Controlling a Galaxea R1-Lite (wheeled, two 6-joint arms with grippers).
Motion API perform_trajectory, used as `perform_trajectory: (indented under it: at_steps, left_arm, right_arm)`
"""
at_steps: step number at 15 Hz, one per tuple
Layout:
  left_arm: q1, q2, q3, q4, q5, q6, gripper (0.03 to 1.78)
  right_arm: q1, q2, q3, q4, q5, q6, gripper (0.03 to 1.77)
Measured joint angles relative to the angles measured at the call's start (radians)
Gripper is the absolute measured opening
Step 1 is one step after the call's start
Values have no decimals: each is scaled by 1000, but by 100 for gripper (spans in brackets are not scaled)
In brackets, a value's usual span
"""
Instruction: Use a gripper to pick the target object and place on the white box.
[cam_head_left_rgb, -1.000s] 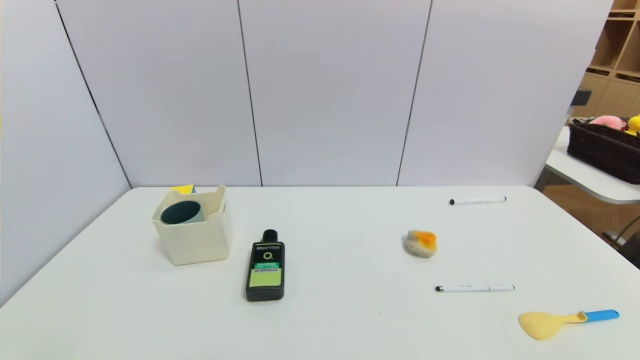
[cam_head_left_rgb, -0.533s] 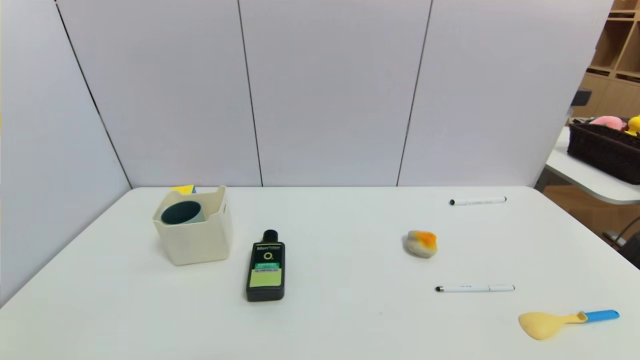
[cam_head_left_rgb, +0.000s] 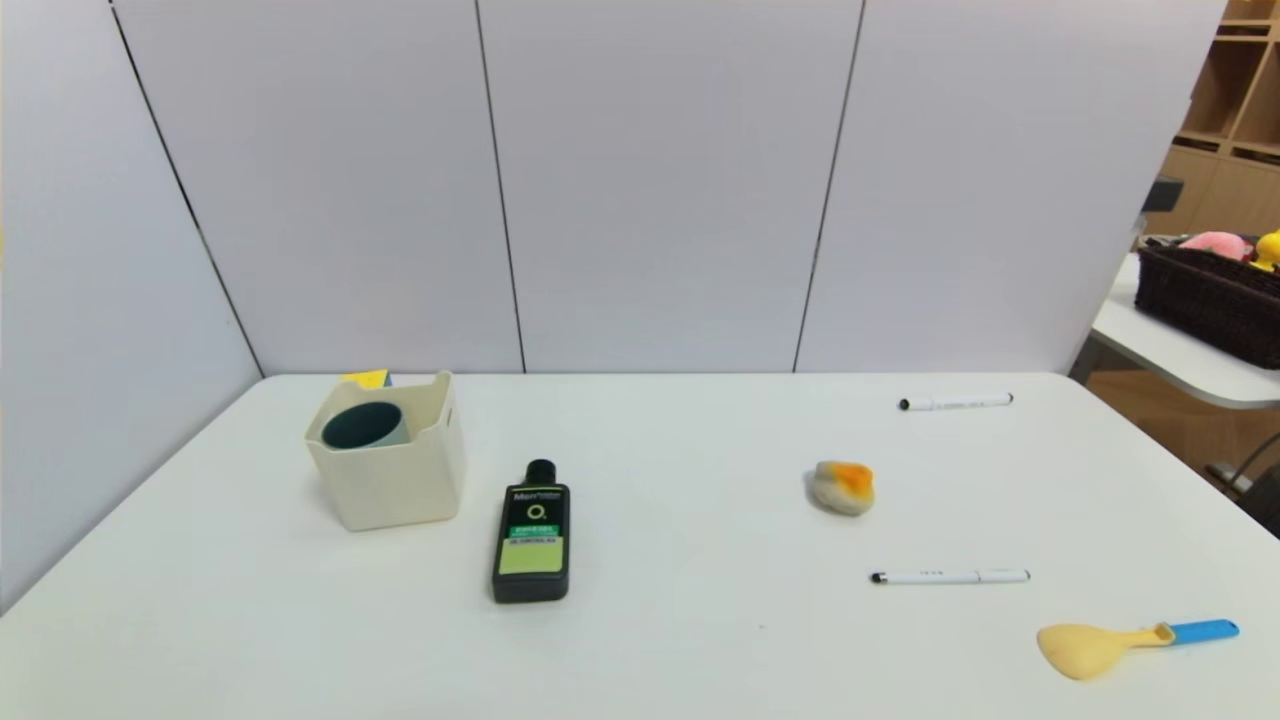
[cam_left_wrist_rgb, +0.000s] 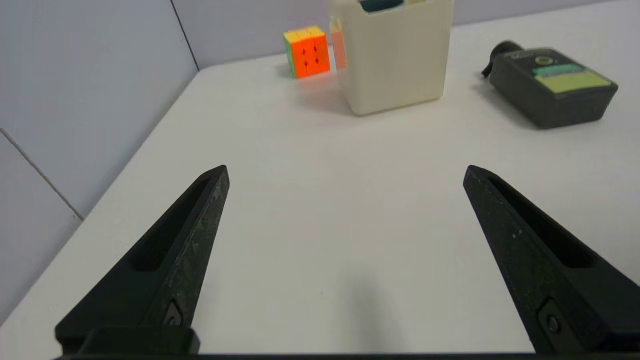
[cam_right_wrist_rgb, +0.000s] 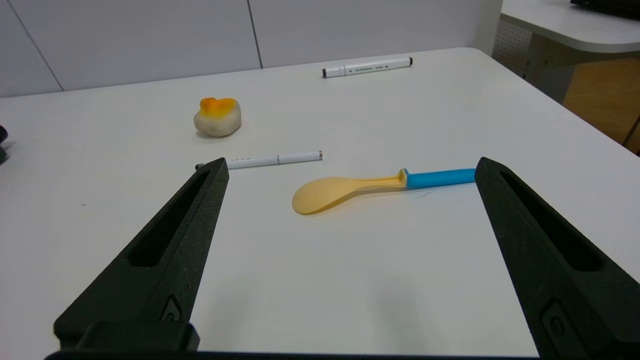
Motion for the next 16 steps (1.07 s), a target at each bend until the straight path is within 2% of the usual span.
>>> perform_trajectory:
  at_steps: [3, 7, 16]
  left_arm:
    - [0, -1, 0, 22, 5, -37, 169]
    - [0, -1, 0, 21, 32, -158, 169]
    - [0, -1, 0, 19, 36, -161, 169]
  right_arm:
    - [0, 0, 0, 0, 0, 0, 170]
    - [0, 0, 0, 0, 0, 0, 170]
    - [0, 0, 0, 0, 0, 0, 170]
